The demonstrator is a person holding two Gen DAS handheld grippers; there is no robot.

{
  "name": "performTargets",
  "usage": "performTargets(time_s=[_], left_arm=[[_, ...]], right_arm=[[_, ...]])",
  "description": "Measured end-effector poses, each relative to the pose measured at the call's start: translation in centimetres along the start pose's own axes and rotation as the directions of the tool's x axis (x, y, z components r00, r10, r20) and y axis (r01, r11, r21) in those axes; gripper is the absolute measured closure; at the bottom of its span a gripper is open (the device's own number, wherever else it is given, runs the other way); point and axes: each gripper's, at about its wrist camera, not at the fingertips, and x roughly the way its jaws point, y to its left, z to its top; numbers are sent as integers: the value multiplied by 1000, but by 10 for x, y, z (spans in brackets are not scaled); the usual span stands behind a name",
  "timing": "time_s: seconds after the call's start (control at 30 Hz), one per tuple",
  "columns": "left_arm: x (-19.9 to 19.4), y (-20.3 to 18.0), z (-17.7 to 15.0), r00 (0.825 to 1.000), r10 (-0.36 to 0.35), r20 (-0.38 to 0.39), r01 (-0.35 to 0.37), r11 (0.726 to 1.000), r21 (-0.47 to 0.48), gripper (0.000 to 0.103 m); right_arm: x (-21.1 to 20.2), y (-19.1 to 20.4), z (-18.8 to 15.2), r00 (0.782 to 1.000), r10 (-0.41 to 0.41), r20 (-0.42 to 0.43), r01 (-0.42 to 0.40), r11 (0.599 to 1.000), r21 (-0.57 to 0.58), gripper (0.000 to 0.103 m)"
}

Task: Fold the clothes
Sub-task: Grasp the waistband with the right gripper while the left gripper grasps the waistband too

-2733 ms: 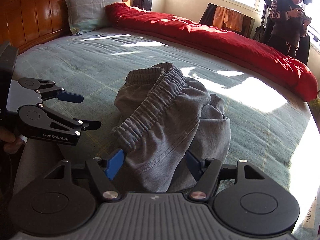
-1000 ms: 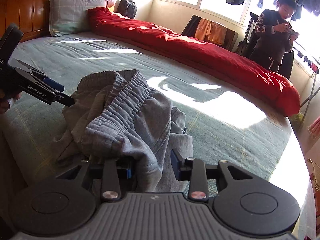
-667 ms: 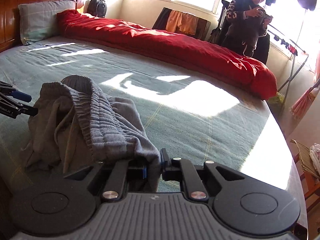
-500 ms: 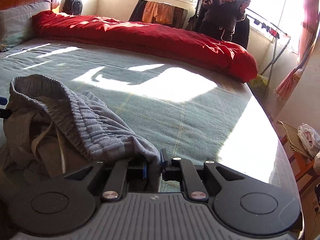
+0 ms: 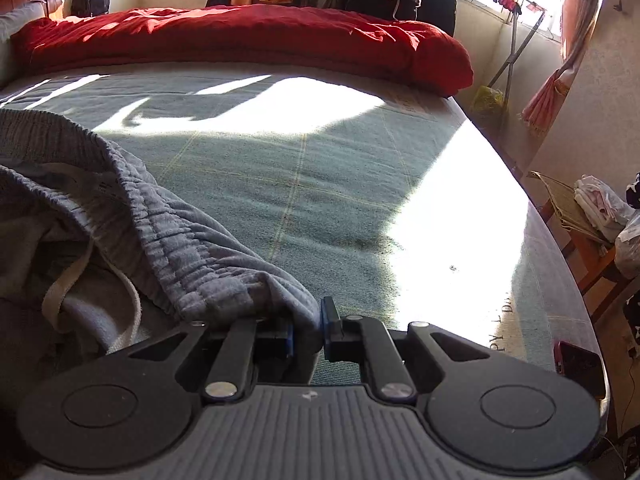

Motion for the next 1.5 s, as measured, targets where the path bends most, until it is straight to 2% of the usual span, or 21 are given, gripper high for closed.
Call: performTargets(time_s=[0.03,0.07,0.1,0.2,0.27,0.37,0.43,0.47,0.63,0.87,1.1,1.27,1.37,1.5], left_arm=[[-1,-3,3,1000,1,5,-1,1000,24,40],[-2,-6,5,1000,-1,8,1,999,44,50],[-4,-9,7,1000,4,9,-5,997,72,53],[-9,-18,13,1000,19,21,-23,986,163,54],[-9,-23,17,999,29,41,-38,970,238,47],[-5,-23,24,1000,11,25,-17,960,279,46],[-1,-22,29,1000,-11,0,11,960,281,56],[0,-22,32,1000,-22,-13,25,959,282,67],[10,-19,52,998,60,-3,-57,957,285,79],[53,-31,105,982,171,74,-186,929,321,81],[123,-63,162,980,170,102,-195,921,337,82],[163,-94,190,980,134,147,-178,921,347,83],[193,-116,187,990,88,107,-122,917,380,83],[235,-145,163,997,79,28,-83,887,454,83]], right_arm=[[0,1,-2,1000,3,-2,-3,1000,-4,89],[0,1,-3,1000,4,-3,-4,1000,-11,89],[0,2,-5,1000,5,-4,-5,1000,-18,89],[2,3,-8,1000,26,-5,-26,999,-28,89],[3,2,-8,999,35,-6,-36,999,-35,89],[6,0,-8,999,50,-10,-50,998,-32,89],[8,-2,-7,998,62,-14,-62,998,-22,89],[8,-3,-7,998,67,-16,-68,998,-16,89],[3,-7,-8,989,146,-22,-146,989,29,89],[-12,-6,-2,968,251,13,-252,965,74,89],[-18,-8,2,952,299,69,-306,945,119,89],[-21,-31,6,957,266,115,-284,941,185,89],[-13,-47,1,959,264,105,-282,928,243,89],[13,-59,-18,956,293,30,-287,904,318,89]])
